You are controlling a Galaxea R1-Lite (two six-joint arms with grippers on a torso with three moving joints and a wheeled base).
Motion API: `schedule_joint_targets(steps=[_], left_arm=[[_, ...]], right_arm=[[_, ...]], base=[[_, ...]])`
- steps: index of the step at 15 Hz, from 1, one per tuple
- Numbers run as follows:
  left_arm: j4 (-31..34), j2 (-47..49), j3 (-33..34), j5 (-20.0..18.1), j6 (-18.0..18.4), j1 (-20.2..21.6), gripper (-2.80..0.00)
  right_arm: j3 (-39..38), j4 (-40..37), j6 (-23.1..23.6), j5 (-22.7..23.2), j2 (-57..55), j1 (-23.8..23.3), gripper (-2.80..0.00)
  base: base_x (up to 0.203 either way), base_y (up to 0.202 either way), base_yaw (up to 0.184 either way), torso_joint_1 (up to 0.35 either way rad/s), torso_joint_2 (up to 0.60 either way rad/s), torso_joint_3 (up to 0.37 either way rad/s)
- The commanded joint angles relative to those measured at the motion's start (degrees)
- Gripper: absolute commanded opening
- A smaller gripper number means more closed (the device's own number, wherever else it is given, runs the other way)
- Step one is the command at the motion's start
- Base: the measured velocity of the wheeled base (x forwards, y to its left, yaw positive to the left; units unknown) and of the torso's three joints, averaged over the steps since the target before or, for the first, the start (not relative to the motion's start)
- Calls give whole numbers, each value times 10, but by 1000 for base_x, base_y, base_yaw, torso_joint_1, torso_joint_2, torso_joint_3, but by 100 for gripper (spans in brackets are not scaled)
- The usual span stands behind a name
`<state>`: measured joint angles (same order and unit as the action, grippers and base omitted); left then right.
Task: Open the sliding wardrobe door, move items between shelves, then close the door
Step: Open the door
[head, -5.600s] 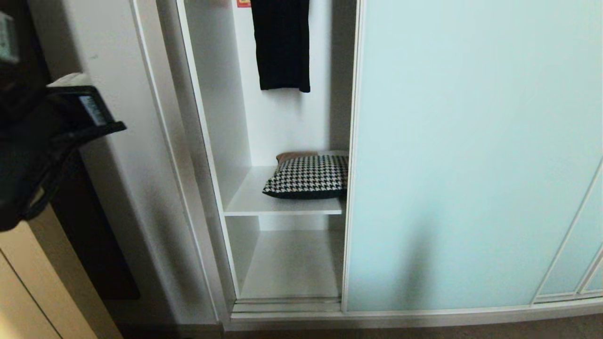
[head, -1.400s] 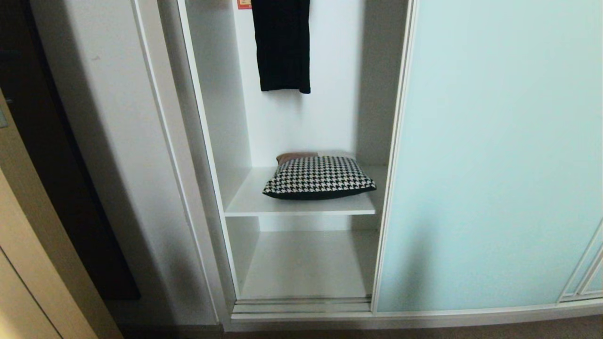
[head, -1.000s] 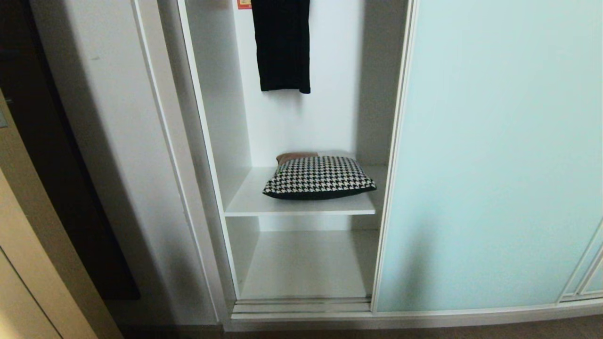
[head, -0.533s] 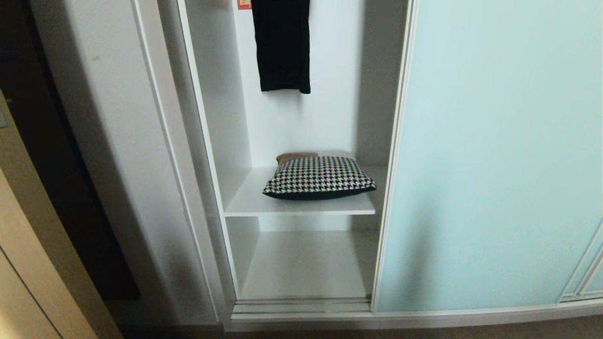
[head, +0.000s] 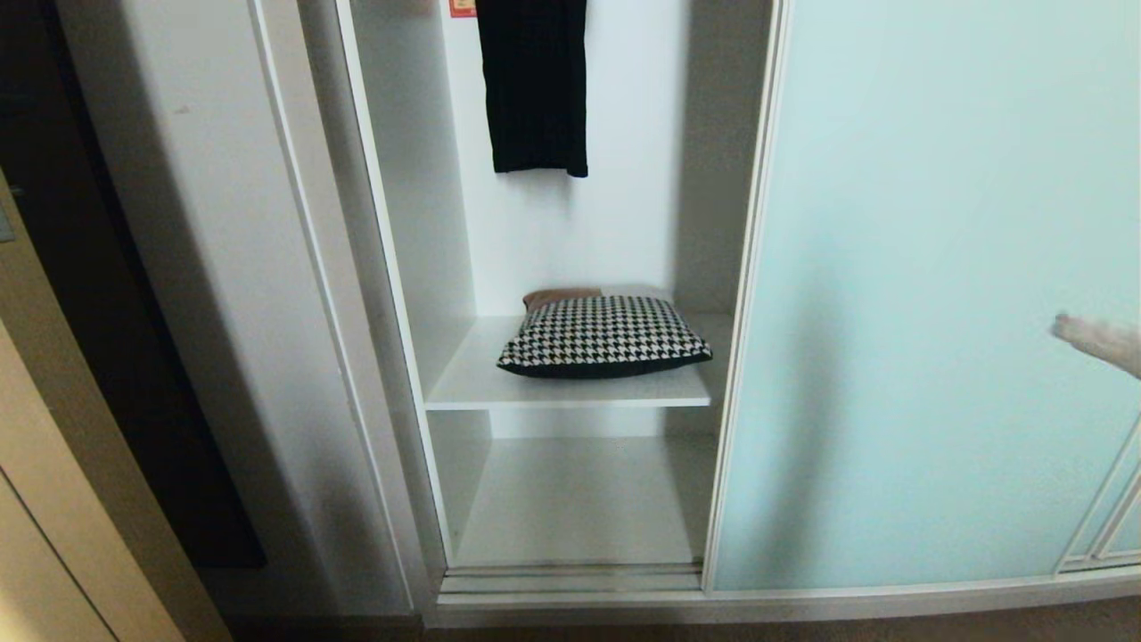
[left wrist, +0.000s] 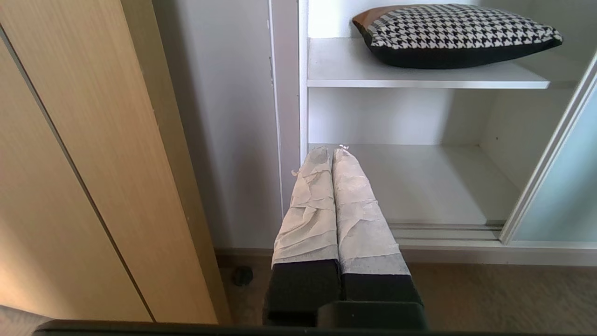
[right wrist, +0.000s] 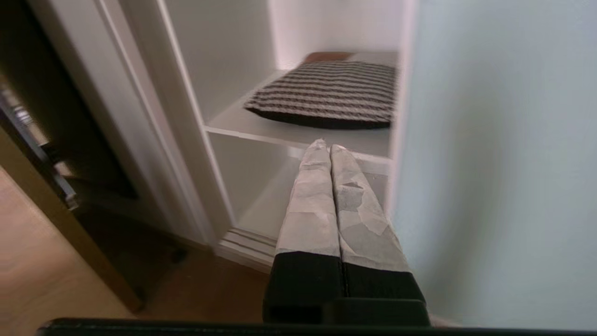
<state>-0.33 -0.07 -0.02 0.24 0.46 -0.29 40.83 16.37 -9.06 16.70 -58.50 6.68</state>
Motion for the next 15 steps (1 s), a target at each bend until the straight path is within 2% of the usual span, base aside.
schedule_joint_targets(steps=[1,3,8,9,12,15], left_arm=[[0,1,0,0,0,0,-280],[0,1,0,0,0,0,-280],[0,1,0,0,0,0,-280],[0,1,0,0,0,-1,-280],[0,1,0,0,0,0,-280],[0,1,0,0,0,0,-280]], right_arm=[[20,96,-4,3,-179,41,-280],[31,166,-6,-1,-258,72,-280],[71,321,-9,-68,-420,131,-280],[74,334,-12,-73,-436,144,-280],[92,339,-60,-76,-477,155,-280],[119,358,-70,-101,-537,154,-280]], base=[[0,0,0,0,0,0],[0,0,0,0,0,0],[0,0,0,0,0,0],[0,0,0,0,0,0],[0,0,0,0,0,0],[0,0,0,0,0,0]])
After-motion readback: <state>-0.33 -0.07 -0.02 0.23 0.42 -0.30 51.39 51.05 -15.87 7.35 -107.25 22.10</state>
